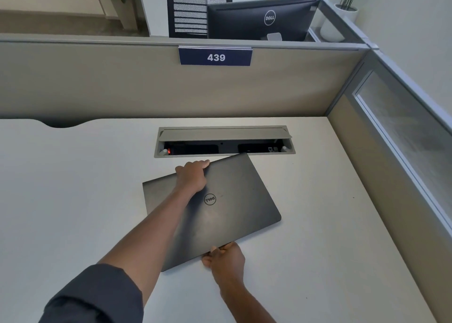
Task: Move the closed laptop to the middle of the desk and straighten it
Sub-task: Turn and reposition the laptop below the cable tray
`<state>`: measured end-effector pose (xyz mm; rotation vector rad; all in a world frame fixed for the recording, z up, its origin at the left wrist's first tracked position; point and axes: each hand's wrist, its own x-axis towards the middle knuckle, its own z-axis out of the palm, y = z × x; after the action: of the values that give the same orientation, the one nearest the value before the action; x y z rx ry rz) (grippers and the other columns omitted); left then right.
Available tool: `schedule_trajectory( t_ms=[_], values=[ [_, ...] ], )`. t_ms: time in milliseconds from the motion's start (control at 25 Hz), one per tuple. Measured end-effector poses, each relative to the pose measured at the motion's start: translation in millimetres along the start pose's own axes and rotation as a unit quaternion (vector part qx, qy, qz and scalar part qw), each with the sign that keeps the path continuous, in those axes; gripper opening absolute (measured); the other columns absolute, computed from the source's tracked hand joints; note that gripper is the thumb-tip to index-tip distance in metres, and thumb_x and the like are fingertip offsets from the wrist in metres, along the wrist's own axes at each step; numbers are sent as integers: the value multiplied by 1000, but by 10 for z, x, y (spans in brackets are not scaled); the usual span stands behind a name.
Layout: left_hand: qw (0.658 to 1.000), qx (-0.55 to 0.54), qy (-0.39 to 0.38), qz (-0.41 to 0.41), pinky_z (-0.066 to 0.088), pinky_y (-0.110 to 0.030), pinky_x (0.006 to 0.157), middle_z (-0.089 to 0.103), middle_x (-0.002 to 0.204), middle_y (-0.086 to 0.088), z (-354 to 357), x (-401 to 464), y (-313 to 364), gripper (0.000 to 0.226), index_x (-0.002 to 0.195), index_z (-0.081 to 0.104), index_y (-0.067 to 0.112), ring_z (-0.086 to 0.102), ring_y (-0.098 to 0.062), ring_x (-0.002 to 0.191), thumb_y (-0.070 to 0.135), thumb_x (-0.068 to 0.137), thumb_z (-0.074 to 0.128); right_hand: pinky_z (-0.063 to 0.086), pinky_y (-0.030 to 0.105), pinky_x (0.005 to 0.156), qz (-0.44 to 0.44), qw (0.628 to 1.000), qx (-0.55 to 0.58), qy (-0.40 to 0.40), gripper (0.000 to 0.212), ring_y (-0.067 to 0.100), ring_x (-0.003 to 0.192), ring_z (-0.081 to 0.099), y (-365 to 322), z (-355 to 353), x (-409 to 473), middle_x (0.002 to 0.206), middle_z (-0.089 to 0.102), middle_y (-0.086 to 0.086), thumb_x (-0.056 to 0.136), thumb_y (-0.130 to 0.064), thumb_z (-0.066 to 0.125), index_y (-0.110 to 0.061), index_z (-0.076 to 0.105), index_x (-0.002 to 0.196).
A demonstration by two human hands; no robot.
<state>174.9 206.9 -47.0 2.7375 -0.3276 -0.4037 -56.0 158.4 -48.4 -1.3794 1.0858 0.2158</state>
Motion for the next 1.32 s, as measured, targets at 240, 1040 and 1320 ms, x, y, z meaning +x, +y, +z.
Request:
schedule_trajectory(
  t_ms=[240,1040,1320],
  values=[
    [998,37,14,54,7,-50,123,12,168,-4,268,-327,-42,58,157,15,16,9,-28,154,17,102,33,56,28,54,27,999,7,-23,15,24,56,62,-46,-106,14,76,71,14,86,5,61,-2,65,73],
    [987,-80,92,-109,10,-51,124,-5,166,-23,609,-2284,-595,79,158,15,14,1,-39,154,49,96,49,41,45,99,-271,850,-450,39,86,37,122,43,-669,-1207,574,133,49,16,75,-38,80,-12,33,142],
    [983,-165,17,-77,15,-42,125,-15,167,-11,497,-2341,-788,103,159,1,23,-7,-27,156,38,86,72,39,40,102,-276,841,-464,29,87,34,126,40,-602,-1203,555,137,45,16,82,-40,72,-11,26,150]
  ],
)
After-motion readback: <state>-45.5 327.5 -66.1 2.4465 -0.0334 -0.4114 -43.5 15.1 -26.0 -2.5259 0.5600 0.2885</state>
